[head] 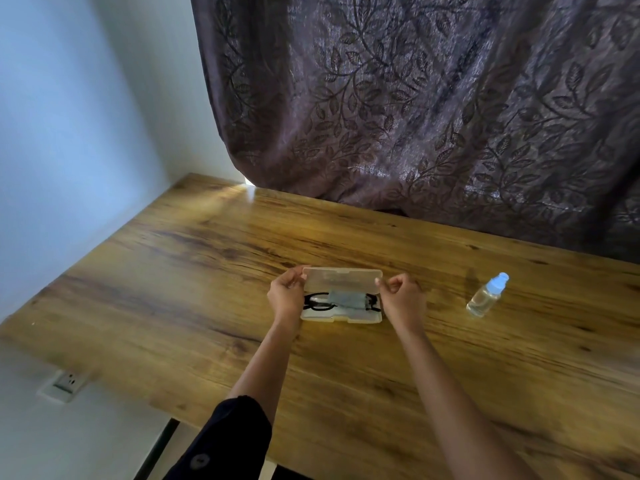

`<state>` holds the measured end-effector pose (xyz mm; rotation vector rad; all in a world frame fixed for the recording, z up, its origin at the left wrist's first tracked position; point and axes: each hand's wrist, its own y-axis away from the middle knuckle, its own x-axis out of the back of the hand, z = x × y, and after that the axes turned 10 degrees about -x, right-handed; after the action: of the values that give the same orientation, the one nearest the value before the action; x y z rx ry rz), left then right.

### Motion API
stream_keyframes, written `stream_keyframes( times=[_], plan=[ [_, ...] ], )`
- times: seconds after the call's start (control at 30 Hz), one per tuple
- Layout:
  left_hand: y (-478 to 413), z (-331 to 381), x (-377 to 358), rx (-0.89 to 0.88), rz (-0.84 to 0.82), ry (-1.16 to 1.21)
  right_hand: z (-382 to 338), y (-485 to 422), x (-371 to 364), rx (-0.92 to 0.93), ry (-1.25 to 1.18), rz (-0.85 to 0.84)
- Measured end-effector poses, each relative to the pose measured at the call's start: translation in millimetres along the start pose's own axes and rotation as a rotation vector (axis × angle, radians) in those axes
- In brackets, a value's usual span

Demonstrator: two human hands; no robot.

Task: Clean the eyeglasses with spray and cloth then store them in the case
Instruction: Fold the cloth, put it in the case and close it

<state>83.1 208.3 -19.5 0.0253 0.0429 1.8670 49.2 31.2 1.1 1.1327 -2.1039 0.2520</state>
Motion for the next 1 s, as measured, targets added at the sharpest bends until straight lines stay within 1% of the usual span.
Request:
stream_keyframes(
  times=[0.07,0.13,0.2,0.43,0.53,0.6,0.7,0.77,0.87,1.0],
  plan=[
    [-0.8,-2.7,1.3,0.030,-0.029,0.011,2.8,-3.7,1.4,-0.077,0.025,-0.069],
    [-1.1,-3.7,2.1,0.048,-0.054,0.007,5.1,-3.9,0.1,-0.101,0.056,-0.176],
    [-0.9,-4.2,2.3,0.061,-0.061,0.007,7.2,-3.5,-3.2,-0.110,0.037,-0.255],
    [0.9,4.8,2.5,0.080,-0.065,0.062,2.5,-2.4,5.3,-0.290,-0.316,-0.424],
    [-2.4,10.8,1.7,0.057,-0.075,0.076,3.0,-3.5,10.2,-0.306,-0.460,-0.502],
    [-1.0,18.7,2.1,0.037,-0.122,0.111,4.5,-5.0,13.1,-0.271,-0.513,-0.519],
    [-0.3,24.9,2.9,0.061,-0.199,0.190,4.6,-3.8,19.1,-0.230,-0.593,-0.534],
    [1.6,28.5,2.1,0.112,-0.211,0.246,4.9,-3.9,22.3,-0.235,-0.654,-0.541],
    [3.7,28.4,1.3,0.242,-0.202,0.369,4.5,-4.2,25.0,-0.258,-0.698,-0.527],
    [9.3,24.8,-1.0,0.321,-0.362,0.331,3.8,-3.8,25.6,-0.281,-0.669,-0.501]
  ],
)
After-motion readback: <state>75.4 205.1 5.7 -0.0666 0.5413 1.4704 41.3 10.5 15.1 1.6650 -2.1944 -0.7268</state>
